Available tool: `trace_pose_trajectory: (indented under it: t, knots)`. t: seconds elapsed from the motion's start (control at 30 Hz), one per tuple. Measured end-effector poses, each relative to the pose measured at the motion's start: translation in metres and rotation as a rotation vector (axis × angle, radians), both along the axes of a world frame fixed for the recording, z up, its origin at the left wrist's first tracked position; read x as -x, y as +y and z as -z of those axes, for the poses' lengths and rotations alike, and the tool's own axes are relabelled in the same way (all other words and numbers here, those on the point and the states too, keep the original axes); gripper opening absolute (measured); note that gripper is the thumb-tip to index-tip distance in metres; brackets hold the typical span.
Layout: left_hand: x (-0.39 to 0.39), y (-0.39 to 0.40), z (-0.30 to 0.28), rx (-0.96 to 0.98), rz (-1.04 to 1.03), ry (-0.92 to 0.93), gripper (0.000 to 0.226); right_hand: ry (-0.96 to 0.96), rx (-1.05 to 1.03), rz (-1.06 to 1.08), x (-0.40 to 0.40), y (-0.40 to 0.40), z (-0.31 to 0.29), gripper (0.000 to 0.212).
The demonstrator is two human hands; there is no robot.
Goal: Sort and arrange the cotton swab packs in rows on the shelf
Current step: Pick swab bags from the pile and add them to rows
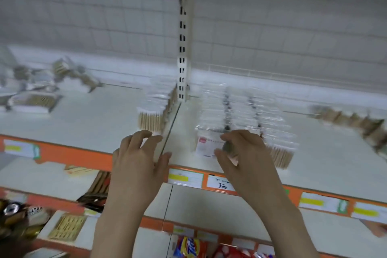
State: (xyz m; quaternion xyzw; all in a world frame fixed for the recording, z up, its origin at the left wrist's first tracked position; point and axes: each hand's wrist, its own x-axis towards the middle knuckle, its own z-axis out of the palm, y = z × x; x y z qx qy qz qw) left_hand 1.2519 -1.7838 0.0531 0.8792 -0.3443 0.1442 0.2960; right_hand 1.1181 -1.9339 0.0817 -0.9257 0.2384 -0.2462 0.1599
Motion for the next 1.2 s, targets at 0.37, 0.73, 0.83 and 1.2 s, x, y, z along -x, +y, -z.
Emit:
trace_pose_trajectory:
  t: [0.37, 0.73, 0.83, 1.2]
  knots:
    - [-0.033, 0.014, -0.003, -0.055, -0.014, 0.006, 0.029, -0.119, -0.143, -0.117, -0.047, 0.003, 0.011, 0.025]
    - [-0.099, 0.061, 0.001, -0.107, -0.048, 0.029, 0.029, -0.064, -0.102, -0.186, -0.135, 0.042, 0.016, 0.028]
    - [-0.134, 0.085, 0.001, -0.090, -0.036, 0.021, 0.028, -0.082, -0.090, -0.170, -0.172, 0.066, 0.016, 0.027]
    - [-0.279, 0.239, -0.001, -0.098, -0.132, 0.072, 0.030, 0.016, -0.096, -0.171, -0.305, 0.198, 0.022, 0.032]
